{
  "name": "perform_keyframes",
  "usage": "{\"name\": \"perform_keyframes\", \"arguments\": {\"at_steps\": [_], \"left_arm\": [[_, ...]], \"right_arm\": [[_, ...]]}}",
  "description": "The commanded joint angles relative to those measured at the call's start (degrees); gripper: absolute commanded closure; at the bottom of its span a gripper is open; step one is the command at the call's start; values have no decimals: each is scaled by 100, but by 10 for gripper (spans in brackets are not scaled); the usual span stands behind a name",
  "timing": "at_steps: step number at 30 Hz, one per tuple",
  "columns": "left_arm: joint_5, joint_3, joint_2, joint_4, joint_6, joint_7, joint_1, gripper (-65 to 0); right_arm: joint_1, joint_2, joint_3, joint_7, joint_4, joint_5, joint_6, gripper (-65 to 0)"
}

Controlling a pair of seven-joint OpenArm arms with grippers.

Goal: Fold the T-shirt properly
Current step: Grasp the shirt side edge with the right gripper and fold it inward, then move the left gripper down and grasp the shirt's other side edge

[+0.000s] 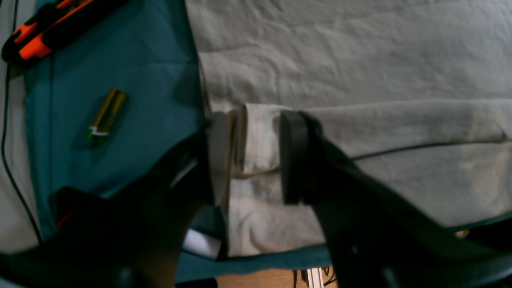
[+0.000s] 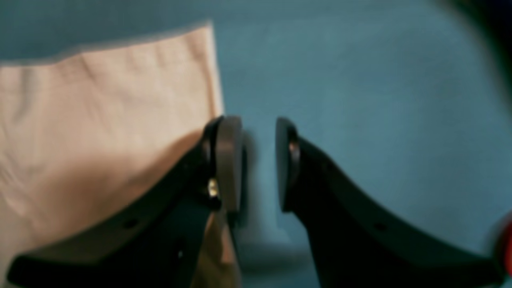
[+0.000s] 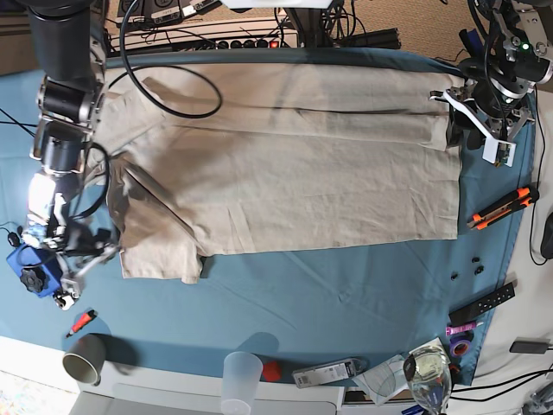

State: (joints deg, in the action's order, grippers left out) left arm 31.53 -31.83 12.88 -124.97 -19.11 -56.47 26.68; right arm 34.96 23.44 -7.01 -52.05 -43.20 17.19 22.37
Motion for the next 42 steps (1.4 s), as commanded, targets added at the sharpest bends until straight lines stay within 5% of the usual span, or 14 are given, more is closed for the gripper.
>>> {"name": "perform_keyframes", "arguments": {"at_steps": [1,8,18,30,42], "left_arm": [[68,-28,44,-105,-4,149,-4,-230],[61,-28,46,-105,-2,289,-11,-230],[-424,186,66,308,-2,813,-708,-266],[-1585,1335,208,2465,365,807,-2610,-293],[-1635,1373,203,4555,361,629,-3947,-292]], "right_arm": [[197,-4,-7,170,39,-81,28,-154],[184,-459,-7,293,549,-227,26,-154],[186,-435,-7,-83,542,-227,24,-154],[186,-439,-7,-267,542,-225,24,-154],[186,-439,-7,-470,542,-223,26,-154]]}}
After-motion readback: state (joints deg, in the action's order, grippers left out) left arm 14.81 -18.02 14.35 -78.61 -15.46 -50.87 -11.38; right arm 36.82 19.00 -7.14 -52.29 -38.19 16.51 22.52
